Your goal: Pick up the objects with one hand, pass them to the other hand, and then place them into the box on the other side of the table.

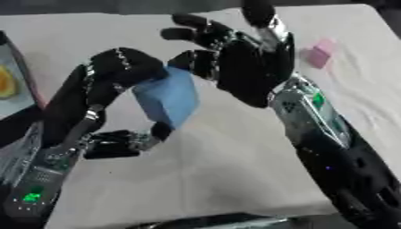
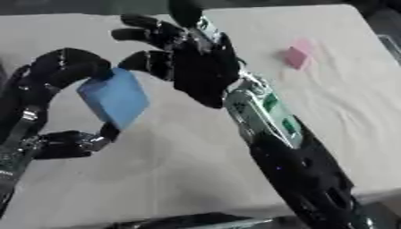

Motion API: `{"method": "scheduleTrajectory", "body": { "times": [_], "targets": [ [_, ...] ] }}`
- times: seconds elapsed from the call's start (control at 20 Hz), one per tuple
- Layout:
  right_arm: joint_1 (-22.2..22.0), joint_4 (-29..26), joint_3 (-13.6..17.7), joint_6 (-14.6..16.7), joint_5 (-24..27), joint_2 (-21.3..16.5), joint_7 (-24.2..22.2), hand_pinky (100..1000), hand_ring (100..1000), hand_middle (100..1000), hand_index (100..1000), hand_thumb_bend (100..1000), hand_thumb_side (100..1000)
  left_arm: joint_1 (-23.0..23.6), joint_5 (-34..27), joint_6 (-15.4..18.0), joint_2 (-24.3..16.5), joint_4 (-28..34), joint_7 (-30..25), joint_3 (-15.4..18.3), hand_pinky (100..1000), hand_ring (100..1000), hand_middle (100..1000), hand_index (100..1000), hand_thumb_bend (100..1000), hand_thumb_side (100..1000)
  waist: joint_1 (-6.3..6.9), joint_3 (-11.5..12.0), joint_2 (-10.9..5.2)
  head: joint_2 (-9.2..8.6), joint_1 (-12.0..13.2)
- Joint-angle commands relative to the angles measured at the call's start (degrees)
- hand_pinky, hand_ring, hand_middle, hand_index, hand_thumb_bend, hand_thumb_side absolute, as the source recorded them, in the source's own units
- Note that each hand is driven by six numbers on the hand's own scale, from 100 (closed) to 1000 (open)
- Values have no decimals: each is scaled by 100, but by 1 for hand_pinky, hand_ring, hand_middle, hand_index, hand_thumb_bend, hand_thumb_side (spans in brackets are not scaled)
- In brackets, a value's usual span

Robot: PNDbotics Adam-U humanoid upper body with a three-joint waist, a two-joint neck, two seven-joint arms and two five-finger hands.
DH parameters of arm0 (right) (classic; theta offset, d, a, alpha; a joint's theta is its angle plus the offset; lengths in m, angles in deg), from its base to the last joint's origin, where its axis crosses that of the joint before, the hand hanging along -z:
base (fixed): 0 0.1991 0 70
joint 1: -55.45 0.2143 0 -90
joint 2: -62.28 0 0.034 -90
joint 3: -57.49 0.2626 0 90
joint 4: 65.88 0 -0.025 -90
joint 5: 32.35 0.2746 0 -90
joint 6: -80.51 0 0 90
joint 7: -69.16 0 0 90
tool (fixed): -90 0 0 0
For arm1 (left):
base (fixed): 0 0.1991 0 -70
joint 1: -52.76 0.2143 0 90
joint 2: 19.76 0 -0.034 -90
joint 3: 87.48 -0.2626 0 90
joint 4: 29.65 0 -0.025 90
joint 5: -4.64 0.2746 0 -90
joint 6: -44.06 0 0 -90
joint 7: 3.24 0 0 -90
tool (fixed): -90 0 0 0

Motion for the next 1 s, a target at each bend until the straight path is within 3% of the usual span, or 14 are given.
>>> {"method": "scheduleTrajectory", "body": {
  "times": [0.05,0.3,0.5,0.55,0.75,1.0],
  "targets": [
    [47,-177,248,107,259,-20,378,956,704,862,916,593,670,1,106,-53,-138,27,142,151,708,621,434,933,165,100,4,-3,-94,-15,7],
    [43,-376,576,299,466,-58,732,950,711,864,918,569,671,101,302,-184,-190,-32,333,345,708,621,434,932,170,100,2,-10,-103,-15,44],
    [-82,-457,812,488,325,-155,854,949,707,862,916,555,666,215,448,-396,-350,-17,537,618,698,620,434,930,214,100,14,-28,-120,-15,163],
    [-109,-451,842,519,272,-172,854,947,697,854,913,545,659,239,480,-445,-388,-10,578,662,685,619,435,926,273,100,19,-31,-124,-15,199],
    [-412,-358,1105,925,-567,-319,692,944,673,845,903,513,637,508,728,-999,-878,-25,842,1188,662,621,436,922,384,100,70,-86,-168,-15,633],
    [-773,-101,1222,1331,-1560,-318,271,939,652,828,897,486,618,733,1075,-1955,-1495,-483,835,1774,638,630,443,924,489,100,118,-160,-228,-15,1094]
  ]
}}
